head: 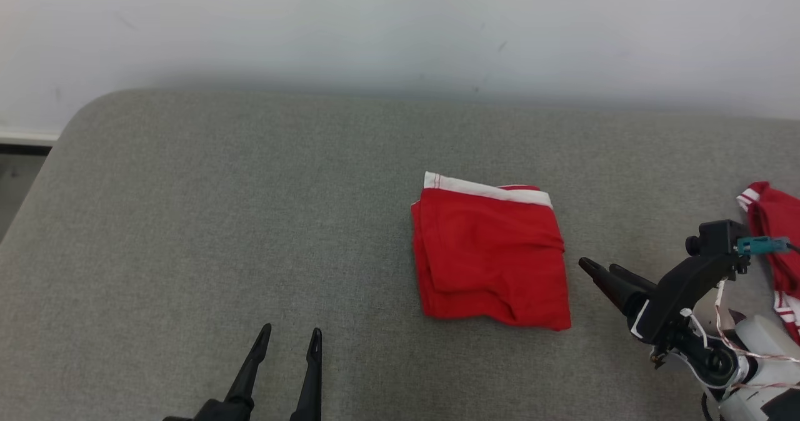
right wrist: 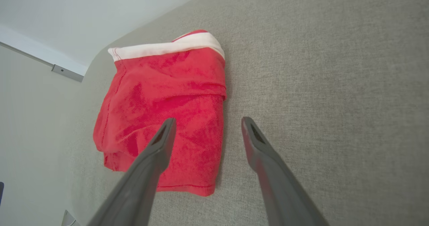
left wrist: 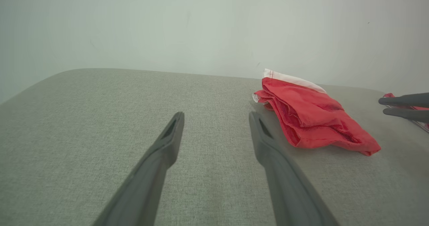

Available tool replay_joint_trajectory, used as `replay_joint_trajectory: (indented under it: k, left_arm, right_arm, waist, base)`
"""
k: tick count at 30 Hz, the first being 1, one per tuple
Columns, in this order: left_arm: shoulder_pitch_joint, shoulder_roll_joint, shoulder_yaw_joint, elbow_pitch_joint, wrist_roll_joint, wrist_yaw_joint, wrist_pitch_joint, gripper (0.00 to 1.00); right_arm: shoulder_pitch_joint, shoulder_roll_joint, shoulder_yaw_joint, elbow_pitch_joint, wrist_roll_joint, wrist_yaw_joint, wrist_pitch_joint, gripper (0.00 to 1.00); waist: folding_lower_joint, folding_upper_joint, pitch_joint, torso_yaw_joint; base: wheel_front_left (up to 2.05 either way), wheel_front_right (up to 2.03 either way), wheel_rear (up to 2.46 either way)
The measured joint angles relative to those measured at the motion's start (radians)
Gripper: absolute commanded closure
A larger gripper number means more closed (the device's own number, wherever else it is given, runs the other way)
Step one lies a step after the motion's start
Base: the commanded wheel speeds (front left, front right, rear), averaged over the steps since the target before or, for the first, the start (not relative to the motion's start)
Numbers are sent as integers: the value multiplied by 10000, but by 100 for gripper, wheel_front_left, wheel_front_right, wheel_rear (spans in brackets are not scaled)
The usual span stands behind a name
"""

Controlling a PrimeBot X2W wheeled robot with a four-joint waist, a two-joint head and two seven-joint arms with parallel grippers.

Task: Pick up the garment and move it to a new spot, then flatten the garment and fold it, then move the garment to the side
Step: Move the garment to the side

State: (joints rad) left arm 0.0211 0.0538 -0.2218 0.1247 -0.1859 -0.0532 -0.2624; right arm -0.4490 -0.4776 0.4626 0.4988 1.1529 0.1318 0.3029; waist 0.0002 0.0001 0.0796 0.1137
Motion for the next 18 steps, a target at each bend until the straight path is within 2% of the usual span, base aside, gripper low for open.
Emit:
replay_joint_trajectory:
  k: [6,13,14,15,16,18]
  left_arm:
    - [-394,-15,-207,-4,-100,2,0,0]
    - [-775,-23,-523,2,-424,92,0,0]
    - [-821,-23,-533,4,-449,98,0,0]
    - [-850,-25,-527,4,-468,117,0,0]
    - [-856,-25,-516,12,-499,188,0,0]
    - [-856,-25,-458,48,-600,307,0,0]
  right_arm:
    - [-614,-270,245,410,546,0,936,0]
    - [-1197,-263,453,840,715,0,1208,0]
    - [-1261,-257,477,853,765,0,1250,46]
    - [-1306,-242,476,878,880,0,1287,81]
    - [-1330,-236,477,903,955,0,1294,100]
    - [-1350,-242,508,959,1012,0,1298,100]
  waist:
    - [1,0,685,395]
    - [0,0,1288,764]
    - [1,0,1346,804]
    - [0,0,1396,840]
    - [0,0,1431,870]
    - [1,1,1434,901]
  base:
    - [0,0,0]
    - [0,0,0]
    - [0,0,0]
    - [0,0,0]
    - [0,0,0]
    - [0,0,0]
